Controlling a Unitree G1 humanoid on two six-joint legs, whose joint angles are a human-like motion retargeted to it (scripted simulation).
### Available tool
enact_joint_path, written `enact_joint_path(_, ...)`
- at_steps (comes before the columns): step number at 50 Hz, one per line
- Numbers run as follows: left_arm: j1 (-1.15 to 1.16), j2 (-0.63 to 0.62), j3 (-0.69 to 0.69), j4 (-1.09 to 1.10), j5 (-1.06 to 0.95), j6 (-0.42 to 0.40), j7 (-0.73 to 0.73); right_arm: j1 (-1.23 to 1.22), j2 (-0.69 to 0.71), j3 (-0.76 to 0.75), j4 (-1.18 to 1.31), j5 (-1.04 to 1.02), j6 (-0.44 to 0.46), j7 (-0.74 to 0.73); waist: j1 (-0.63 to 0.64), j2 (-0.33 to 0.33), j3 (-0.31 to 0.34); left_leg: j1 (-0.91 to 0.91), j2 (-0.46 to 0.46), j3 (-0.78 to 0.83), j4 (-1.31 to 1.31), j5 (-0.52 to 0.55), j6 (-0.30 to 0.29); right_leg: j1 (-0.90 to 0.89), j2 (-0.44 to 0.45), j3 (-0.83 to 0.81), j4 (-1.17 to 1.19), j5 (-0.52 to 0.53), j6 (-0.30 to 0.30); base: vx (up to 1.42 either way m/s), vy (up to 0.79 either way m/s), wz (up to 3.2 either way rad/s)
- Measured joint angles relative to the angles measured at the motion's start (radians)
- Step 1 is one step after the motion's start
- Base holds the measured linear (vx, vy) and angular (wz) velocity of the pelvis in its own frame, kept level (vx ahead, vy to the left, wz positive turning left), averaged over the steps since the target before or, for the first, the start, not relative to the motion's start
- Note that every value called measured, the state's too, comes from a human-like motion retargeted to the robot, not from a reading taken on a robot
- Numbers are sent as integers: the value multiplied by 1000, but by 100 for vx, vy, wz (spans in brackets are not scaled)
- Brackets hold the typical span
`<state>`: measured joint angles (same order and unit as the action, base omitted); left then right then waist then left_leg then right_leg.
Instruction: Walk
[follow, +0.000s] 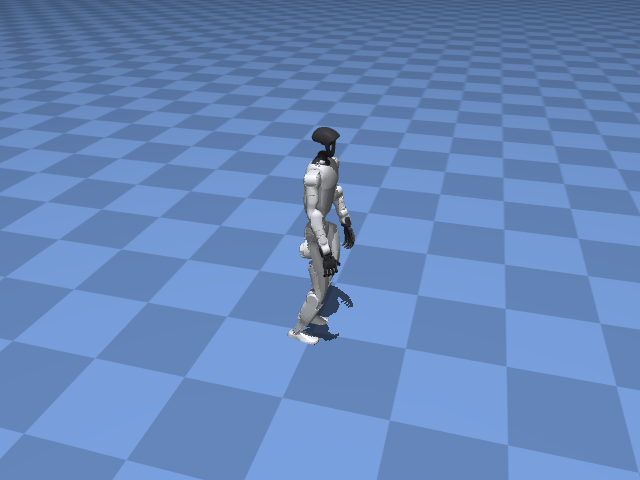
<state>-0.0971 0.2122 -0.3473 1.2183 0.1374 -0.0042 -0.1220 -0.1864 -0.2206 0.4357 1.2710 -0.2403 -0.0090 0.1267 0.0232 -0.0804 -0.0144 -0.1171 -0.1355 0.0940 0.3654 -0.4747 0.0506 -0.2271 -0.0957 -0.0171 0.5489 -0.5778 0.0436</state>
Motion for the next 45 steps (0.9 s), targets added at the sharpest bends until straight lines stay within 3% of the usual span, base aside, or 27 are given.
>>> enact_joint_path(9,-27,32,-34,9,-1,5,0,-20,33,14,-49,41,-6,11,-54,-62,42,75,-110,-28,-65,7,14,-176,-110,17,438,-103,-29,7,6,24)
enact_joint_path(15,-43,35,-47,21,-1,14,-6,-27,47,14,-72,63,-2,18,-101,-77,64,132,-139,-66,-106,9,15,-310,-123,22,562,-75,-45,12,5,33)
enact_joint_path(20,-56,31,-42,27,-12,13,-6,-26,52,13,-77,68,3,18,-127,-61,76,183,-118,-100,-139,1,10,-388,-93,7,441,-22,-31,19,3,28)
enact_joint_path(25,-71,31,-31,26,-22,0,-3,-25,51,11,-70,60,8,17,-130,-16,74,215,-59,-125,-152,-14,-7,-407,-19,-25,150,74,5,26,-3,20)
enact_joint_path(31,-60,29,-20,22,-34,-13,7,-2,54,13,-48,41,8,19,-114,-12,52,224,-43,-139,-80,-63,-30,-412,11,-37,-22,132,29,33,-9,15)
enact_joint_path(39,-26,26,17,34,-61,-12,12,17,54,12,-16,20,10,37,-92,27,29,221,35,-136,166,-86,-89,-337,72,-72,40,203,-16,42,-13,8)
enact_joint_path(45,21,32,37,42,-63,-7,7,20,40,14,-32,28,8,47,-56,97,21,88,163,-122,611,57,-188,-244,189,-93,39,170,-87,40,-11,-13)
